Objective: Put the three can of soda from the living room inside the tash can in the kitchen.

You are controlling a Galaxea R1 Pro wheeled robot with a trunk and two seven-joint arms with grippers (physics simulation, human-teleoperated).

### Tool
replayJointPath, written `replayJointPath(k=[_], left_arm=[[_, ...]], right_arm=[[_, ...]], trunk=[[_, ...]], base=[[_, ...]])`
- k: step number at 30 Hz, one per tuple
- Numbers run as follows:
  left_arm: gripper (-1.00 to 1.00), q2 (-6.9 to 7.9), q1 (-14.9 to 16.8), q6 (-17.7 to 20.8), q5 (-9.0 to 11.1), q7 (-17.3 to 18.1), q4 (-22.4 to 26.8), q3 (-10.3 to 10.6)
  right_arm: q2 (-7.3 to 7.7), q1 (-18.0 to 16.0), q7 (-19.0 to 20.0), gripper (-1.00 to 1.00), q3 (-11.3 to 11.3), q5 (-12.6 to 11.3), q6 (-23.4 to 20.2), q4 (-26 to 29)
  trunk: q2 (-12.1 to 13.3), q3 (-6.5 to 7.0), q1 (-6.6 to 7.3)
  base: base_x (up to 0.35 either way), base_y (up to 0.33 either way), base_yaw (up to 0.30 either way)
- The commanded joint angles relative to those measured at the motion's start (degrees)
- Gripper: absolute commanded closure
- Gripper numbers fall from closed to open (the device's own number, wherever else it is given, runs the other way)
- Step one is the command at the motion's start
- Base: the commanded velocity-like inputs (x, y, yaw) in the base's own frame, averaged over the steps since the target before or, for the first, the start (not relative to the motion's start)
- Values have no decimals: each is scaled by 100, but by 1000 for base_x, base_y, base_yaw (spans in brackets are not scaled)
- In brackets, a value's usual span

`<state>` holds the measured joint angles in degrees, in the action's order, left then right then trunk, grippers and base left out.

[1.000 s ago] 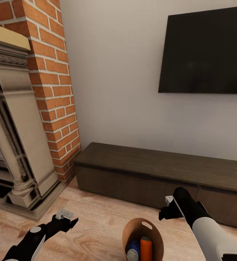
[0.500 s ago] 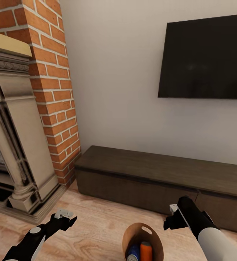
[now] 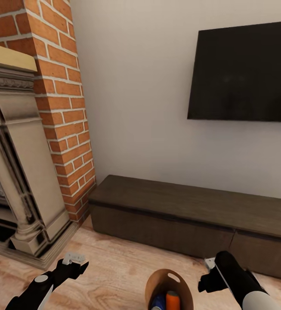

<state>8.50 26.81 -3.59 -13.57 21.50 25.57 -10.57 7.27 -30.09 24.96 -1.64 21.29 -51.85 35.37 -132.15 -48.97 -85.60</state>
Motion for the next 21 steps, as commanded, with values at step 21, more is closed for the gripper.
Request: replayJointPath(k=[21], left_arm=[[-100, 58, -206, -1163, 1, -1055, -1297, 7]], right_arm=[[273, 1035, -7, -100, -27, -30, 1511, -59]], trunk=[[844, 193, 462]], base=[[0, 0, 0]])
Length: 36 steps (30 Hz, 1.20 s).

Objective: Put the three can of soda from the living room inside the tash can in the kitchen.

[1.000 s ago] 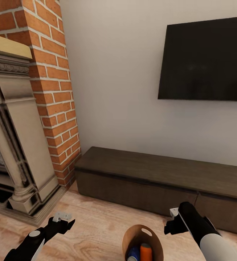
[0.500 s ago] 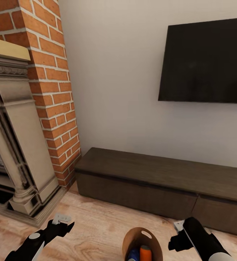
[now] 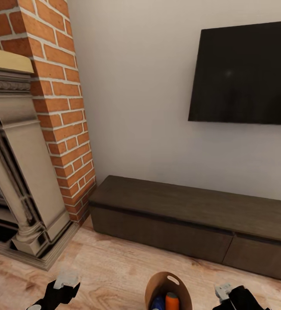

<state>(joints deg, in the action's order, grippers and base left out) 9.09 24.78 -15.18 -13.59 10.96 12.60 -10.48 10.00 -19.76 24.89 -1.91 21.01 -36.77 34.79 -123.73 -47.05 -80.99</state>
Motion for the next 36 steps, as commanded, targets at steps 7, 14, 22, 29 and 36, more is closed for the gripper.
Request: replayJointPath(k=[7, 14, 22, 29, 36], left_arm=[[-100, 28, -688, -750, 14, -68, -70, -7], [-100, 40, -1334, -1349, 7, -109, -80, -7], [-100, 56, -2061, -2223, 1, -447, -204, -8], [-100, 50, -2220, -2595, -30, -916, -768, 2], [-100, 55, -2525, -2674, -20, -1380, -1000, 9]], right_arm=[[-15, 396, -626, -100, -33, -33, 821, -400], [3, 432, -900, -100, -330, -43, 1663, -1258], [46, 437, -960, -100, -481, -50, 2413, -2026], [102, 444, -1005, -100, -707, -52, 3071, -2790], [144, 639, -1011, -100, -830, -53, 3353, -3008]], trunk=[[282, 65, 155], [563, 128, 308], [884, 201, 484], [1164, 264, 638], [1445, 328, 792]], base=[[0, 0, 0], [0, 0, 0], [0, 0, 0], [0, 0, 0], [0, 0, 0]])
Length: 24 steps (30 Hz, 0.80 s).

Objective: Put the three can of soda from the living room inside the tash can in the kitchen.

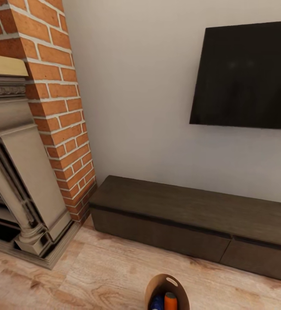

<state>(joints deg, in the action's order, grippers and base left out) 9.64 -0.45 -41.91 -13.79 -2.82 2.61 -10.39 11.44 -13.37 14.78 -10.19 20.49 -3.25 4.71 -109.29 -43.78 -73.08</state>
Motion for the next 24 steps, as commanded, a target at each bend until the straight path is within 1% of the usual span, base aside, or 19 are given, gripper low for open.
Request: replayJointPath(k=[1, 6, 8, 10, 11, 12, 14, 15, 19, 23, 24], left_arm=[[-100, -1, -62, -13, 5, -27, -10, 1], [-100, -7, -232, -54, 14, -105, -46, 0], [-100, -9, -276, -59, 17, -138, -61, -7], [-100, -5, -296, -62, 24, -155, -66, -12], [-100, 1, -314, -67, 49, -165, -71, -27], [-100, 3, -325, -72, 81, -169, -72, -44], [-100, 5, -366, -83, 193, -173, -72, -93], [-100, 4, -410, -108, 356, -165, -71, -140], [-100, 4, -457, -249, 687, -122, -69, -191], [-100, 3, -479, -346, 870, -17, -68, -215], [-100, 0, -483, -372, 924, 95, -65, -224]], right_arm=[[2, 27, 0, -100, -8, -1, 20, -12], [2, 186, -1, -100, -33, -5, 171, -48], [0, 315, -1, -100, -43, -42, 374, -63], [0, 407, -1, -100, -63, -120, 520, -90], [2, 496, -1, -100, -88, -235, 653, -130], [5, 534, -3, -100, -97, -294, 712, -147], [9, 596, -6, -100, -110, -399, 817, -172], [15, 645, -7, -100, -119, -469, 893, -188], [19, 720, -9, -100, -131, -550, 972, -212], [10, 756, -19, -100, -137, -604, 1007, -245], [6, 766, -25, -100, -143, -619, 1021, -253]], trunk=[[41, 10, 23], [242, 55, 133], [322, 74, 176], [402, 92, 220], [443, 101, 242], [483, 110, 264], [563, 128, 308], [603, 137, 330], [763, 174, 418], [924, 210, 506], [964, 219, 528]], base=[[0, 0, 0], [0, 0, 0], [0, 0, 0], [0, 0, 0], [0, 0, 0], [0, 0, 0], [0, 0, 0], [0, 0, 0], [0, 0, 0], [0, 0, 0], [0, 0, 0]])
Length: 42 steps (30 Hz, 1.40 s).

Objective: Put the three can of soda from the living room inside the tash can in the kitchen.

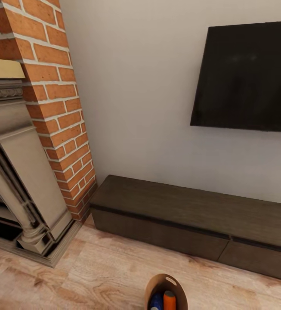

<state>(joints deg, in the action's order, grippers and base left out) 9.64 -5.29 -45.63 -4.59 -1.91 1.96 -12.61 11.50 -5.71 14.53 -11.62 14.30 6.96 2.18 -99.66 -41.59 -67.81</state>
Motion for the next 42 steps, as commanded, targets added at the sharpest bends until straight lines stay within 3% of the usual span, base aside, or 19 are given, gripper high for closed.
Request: replayJointPath(k=[1, 5, 12, 19, 24, 36, 42], left_arm=[[-100, -6, -4, -10, 56, 162, 3, -33], [-100, -16, -6, 22, 72, 265, -7, -90], [-100, -11, -7, 473, 80, 337, -14, -129], [-100, 154, 1, 832, 186, 465, -18, -132], [-100, 176, 1, 1086, 206, 476, -19, -129], [-100, 164, 1, 1245, 209, 480, -20, -105], [-100, 129, 1, 1255, 193, 481, -15, -80]], right_arm=[[-5, 9, -10, -100, -12, -18, 37, -12], [-18, 14, -16, -100, -20, -64, 66, -28], [-50, 17, -20, -100, -24, -104, 83, -93], [-72, 17, -20, -100, -24, -111, 89, -128], [-57, 21, -20, -100, -25, -111, 92, -154], [-5, 130, -78, -100, -33, -112, 470, -337], [5, 396, -95, -100, -45, -115, 680, -387]], trunk=[[41, 9, 23], [202, 46, 111], [483, 109, 264], [763, 173, 418], [964, 218, 528], [1445, 327, 791], [1686, 382, 923]], base=[[0, 0, 0], [0, 0, 0], [0, 0, 0], [0, 0, 0], [0, 0, 0], [0, 0, 0], [0, 0, 0]])
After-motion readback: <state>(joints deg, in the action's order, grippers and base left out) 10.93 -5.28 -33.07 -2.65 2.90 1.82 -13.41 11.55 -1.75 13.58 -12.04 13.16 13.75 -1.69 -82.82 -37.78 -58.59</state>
